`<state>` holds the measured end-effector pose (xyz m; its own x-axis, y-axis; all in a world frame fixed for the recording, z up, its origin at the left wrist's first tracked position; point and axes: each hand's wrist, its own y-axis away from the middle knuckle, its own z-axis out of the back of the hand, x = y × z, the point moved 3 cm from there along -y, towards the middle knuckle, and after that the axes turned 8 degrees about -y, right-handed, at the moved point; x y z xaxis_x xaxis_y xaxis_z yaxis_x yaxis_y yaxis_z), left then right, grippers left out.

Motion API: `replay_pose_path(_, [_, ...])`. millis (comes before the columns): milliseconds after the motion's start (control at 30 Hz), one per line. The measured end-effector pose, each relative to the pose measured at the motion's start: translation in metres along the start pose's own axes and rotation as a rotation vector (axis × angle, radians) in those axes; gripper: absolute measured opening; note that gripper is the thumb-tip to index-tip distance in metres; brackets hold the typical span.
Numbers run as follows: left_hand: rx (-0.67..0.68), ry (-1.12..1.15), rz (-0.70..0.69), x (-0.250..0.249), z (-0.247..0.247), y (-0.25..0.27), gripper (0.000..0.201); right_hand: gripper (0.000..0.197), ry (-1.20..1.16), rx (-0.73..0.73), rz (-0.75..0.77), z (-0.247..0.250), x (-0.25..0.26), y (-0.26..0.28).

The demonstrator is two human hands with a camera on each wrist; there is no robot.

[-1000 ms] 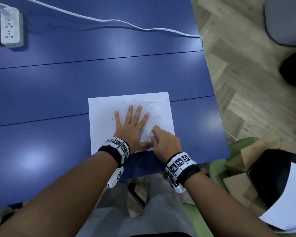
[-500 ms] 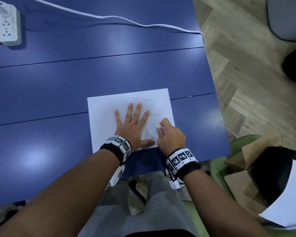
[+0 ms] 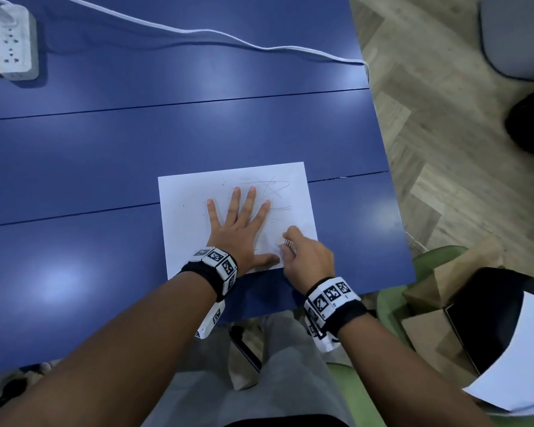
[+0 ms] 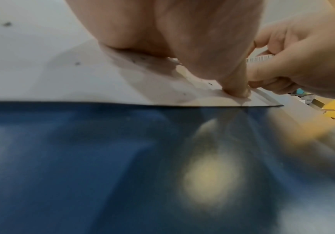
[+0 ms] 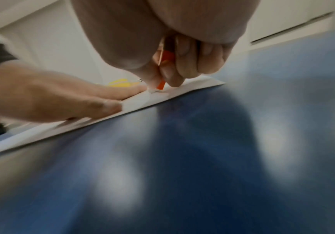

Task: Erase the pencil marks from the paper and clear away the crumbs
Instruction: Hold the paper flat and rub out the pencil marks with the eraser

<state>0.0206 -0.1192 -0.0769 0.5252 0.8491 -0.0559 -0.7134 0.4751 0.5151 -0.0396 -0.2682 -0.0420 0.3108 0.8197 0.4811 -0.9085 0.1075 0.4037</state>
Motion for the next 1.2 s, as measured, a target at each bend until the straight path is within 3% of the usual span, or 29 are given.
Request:
replay_pose_path(133, [0.005,-0.011,0.004,0.000,0.001,0.000,0.115,0.017,-0.088,-0.183,-0.106,0.011,-0.005,-0.008])
replay_pose_path(300, [0.004,-0.014,-0.001,0.000,0.000,0.000,0.114,0.015,-0.060,-0.040,-0.042,-0.001,0.006,0.000])
replay_pose_path(500, [0.010,-0.010,0.004,0.000,0.002,0.001,0.116,0.016,-0.100,-0.229,-0.148,0.019,-0.009,-0.020])
replay_pose_path(667, [0.007,-0.017,0.006,0.000,0.002,0.001,0.116,0.015,-0.058,-0.178,-0.082,0.015,-0.007,-0.018])
replay_pose_path(933, [0.000,-0.006,0.028,-0.005,0.004,0.002,0.118,0.015,-0.137,-0.208,-0.131,0.020,-0.016,-0.023])
replay_pose_path(1067, [-0.015,-0.019,-0.068,-0.017,0.019,-0.013,0.114,0.016,-0.143,-0.184,-0.114,0.023,-0.019,-0.026])
replay_pose_path(1200, [0.002,-0.043,-0.076,-0.016,0.018,-0.028,0.115,0.015,-0.151,-0.153,-0.097,0.027,-0.019,-0.026])
